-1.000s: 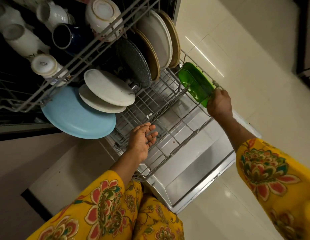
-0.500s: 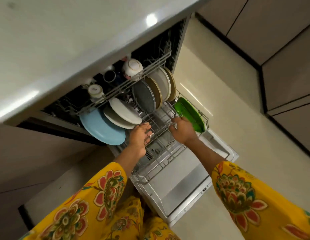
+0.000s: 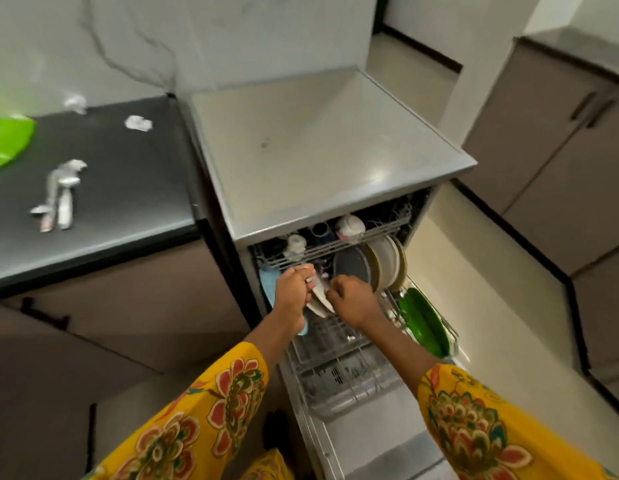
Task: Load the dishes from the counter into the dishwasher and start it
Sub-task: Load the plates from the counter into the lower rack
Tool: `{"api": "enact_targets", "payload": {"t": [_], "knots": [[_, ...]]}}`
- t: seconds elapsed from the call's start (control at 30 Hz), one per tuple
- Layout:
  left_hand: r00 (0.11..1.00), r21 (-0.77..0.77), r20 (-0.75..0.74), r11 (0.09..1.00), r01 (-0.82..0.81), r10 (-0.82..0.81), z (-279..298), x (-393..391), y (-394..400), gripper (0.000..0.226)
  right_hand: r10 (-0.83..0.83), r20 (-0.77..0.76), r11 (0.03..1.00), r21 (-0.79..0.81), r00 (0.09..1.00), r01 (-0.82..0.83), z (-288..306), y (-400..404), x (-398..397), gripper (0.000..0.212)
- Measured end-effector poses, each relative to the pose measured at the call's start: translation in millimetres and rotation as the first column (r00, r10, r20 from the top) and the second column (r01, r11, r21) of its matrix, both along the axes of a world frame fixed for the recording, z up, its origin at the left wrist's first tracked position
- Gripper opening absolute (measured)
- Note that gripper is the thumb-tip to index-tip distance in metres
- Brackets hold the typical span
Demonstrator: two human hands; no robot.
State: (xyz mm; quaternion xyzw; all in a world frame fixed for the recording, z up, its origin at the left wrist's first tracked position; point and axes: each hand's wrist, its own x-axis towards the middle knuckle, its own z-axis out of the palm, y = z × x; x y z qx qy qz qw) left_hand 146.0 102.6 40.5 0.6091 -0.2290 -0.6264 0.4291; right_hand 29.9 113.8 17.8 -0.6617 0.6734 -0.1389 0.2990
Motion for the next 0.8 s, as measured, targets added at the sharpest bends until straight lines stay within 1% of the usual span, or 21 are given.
{"api": "enact_targets", "payload": {"t": [0.13,0.23,0.3,0.43,0.47,0.53,0.6,0.67,0.7,0.73,0.8], "knots": [[0.992,-0.075,-0.008,0.99,-0.123,0.123,30.1,56.7,7.2,0.02,0.123,0.042,0.991,-0.062,0.992,-0.12,28.9,-5.6,60.0,0.033],[0.976,-0.121,-0.032,0.969,-0.216,0.214,50.6,101.0,10.7,0.018,0.231,0.055,0.965,-0.137,0.971,-0.222,52.4,-9.1,107.9,0.022],[0.965,-0.147,-0.037,0.954,-0.263,0.26,61.0,129.5,12.5,0.014,0.29,0.053,0.947,-0.157,0.956,-0.279,67.3,-11.8,138.9,0.02],[0.931,-0.179,-0.068,0.914,-0.364,0.357,68.9,184.9,13.1,0.014,0.324,0.094,0.934,-0.192,0.941,-0.303,84.2,-20.4,194.1,0.023],[0.919,-0.193,-0.071,0.898,-0.395,0.388,71.9,211.2,15.1,0.015,0.347,0.098,0.924,-0.206,0.933,-0.322,89.0,-22.0,219.8,0.024],[0.912,-0.192,-0.071,0.891,-0.411,0.405,73.8,232.3,16.0,0.016,0.345,0.125,0.928,-0.192,0.93,-0.319,94.6,-23.9,239.6,0.024],[0.897,-0.211,-0.065,0.873,-0.44,0.437,78.9,271.1,16.7,0.018,0.383,0.116,0.912,-0.207,0.916,-0.355,99.3,-28.1,277.6,0.017],[0.89,-0.24,-0.042,0.86,-0.45,0.454,86.2,310.4,15.6,0.018,0.41,0.101,0.899,-0.216,0.907,-0.382,105.7,-31.6,317.6,0.019],[0.885,-0.247,-0.031,0.854,-0.457,0.464,88.7,330.3,14.2,0.018,0.418,0.105,0.895,-0.217,0.902,-0.389,108.7,-33.3,337.0,0.017],[0.879,-0.25,-0.031,0.848,-0.467,0.475,92.4,348.5,14.1,0.018,0.42,0.124,0.895,-0.223,0.899,-0.387,110.7,-35.1,355.7,0.017],[0.868,-0.25,-0.027,0.838,-0.486,0.496,97.7,382.7,13.8,0.017,0.42,0.157,0.896,-0.225,0.894,-0.382,114.4,-37.0,390.3,0.023]]}}
